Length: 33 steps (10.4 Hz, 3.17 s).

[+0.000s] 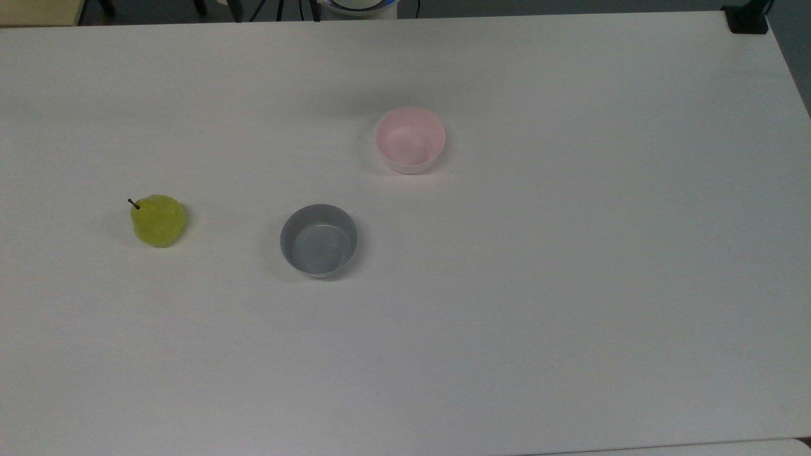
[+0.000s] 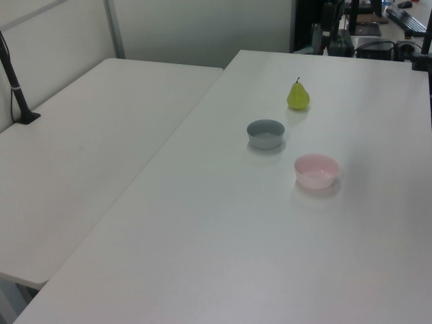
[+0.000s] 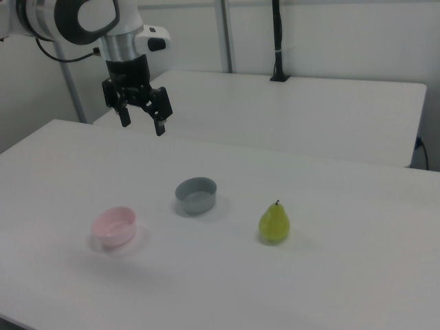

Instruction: Place the pear in the bowl

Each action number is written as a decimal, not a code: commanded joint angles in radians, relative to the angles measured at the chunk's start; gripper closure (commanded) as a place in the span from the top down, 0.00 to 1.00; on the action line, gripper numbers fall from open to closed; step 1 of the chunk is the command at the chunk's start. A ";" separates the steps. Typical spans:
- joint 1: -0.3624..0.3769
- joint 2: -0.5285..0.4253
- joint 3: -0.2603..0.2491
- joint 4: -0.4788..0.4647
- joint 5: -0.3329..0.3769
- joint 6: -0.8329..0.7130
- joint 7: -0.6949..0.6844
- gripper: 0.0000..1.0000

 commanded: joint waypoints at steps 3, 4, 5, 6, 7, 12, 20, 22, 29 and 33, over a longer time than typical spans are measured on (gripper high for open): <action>0.002 0.004 0.003 0.008 0.021 -0.001 -0.010 1.00; 0.002 0.004 0.002 0.008 0.021 -0.001 -0.010 1.00; 0.002 0.002 0.003 0.007 0.021 -0.003 -0.010 1.00; 0.002 0.004 0.003 0.007 0.021 -0.001 -0.010 1.00; 0.002 0.004 0.003 0.008 0.021 -0.003 -0.010 1.00; 0.000 0.001 0.002 0.008 0.013 -0.027 -0.047 1.00; -0.075 0.023 -0.009 0.010 -0.103 -0.012 -0.445 1.00; -0.135 0.069 -0.009 0.008 -0.112 0.067 -0.449 1.00; -0.236 0.318 -0.011 -0.019 -0.125 0.449 -0.429 1.00; -0.256 0.414 -0.011 -0.044 -0.113 0.641 -0.312 1.00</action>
